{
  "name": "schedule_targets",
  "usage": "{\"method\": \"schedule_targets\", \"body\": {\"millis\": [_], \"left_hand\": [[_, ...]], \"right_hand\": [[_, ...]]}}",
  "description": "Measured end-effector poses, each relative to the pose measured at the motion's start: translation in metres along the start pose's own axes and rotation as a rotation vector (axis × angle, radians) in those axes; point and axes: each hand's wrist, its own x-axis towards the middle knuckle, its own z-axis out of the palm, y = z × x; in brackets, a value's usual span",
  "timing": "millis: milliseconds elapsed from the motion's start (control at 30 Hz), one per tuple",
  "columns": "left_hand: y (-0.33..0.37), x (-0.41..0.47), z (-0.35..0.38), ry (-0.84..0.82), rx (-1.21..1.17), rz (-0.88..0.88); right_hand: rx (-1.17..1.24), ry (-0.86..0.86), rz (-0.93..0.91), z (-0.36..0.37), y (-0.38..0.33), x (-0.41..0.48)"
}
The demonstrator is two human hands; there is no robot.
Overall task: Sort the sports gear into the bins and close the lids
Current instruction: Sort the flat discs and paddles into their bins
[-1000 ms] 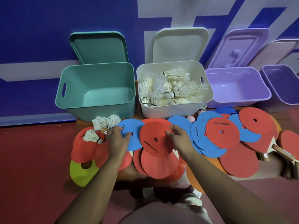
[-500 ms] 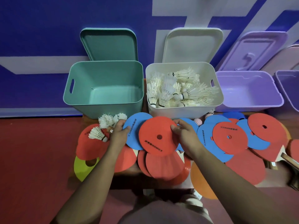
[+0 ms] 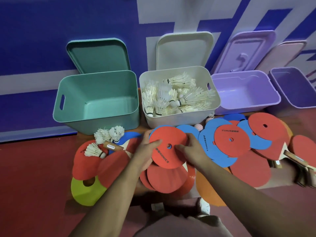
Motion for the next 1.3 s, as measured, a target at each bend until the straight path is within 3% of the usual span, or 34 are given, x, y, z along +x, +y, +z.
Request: {"method": "schedule_targets", "body": {"millis": [133, 233, 333, 500, 667, 933, 1033, 1233, 1300], "left_hand": [[-0.005, 0.008, 0.040, -0.095, 0.147, 0.015], [-0.009, 0.017, 0.076, -0.007, 0.099, 0.067], [-0.016, 0.024, 0.107, 0.066, 0.086, 0.124], [-0.035, 0.029, 0.143, 0.164, 0.069, 0.158], [-0.056, 0.026, 0.160, 0.229, 0.042, 0.144], [-0.079, 0.022, 0.174, 0.350, -0.024, 0.169], [-0.083, 0.024, 0.184, 0.370, -0.017, 0.180], [-0.083, 0.034, 0.205, 0.513, 0.133, 0.209], [-0.081, 0.037, 0.214, 0.510, 0.154, 0.218]], "right_hand": [[-0.209, 0.020, -0.059, -0.056, 0.016, 0.001], [-0.279, 0.141, -0.136, -0.112, 0.030, 0.015], [-0.522, 0.315, -0.123, -0.168, 0.054, 0.039], [-0.777, 0.175, 0.101, -0.211, 0.088, 0.080], [-0.958, 0.231, 0.021, -0.222, 0.101, 0.102], [-0.975, 0.220, -0.043, -0.242, 0.114, 0.118], [-0.890, 0.200, -0.071, -0.250, 0.110, 0.122], [-0.251, 0.167, -0.318, -0.291, 0.077, 0.096], [-0.033, 0.074, -0.333, -0.303, 0.060, 0.083]]}}
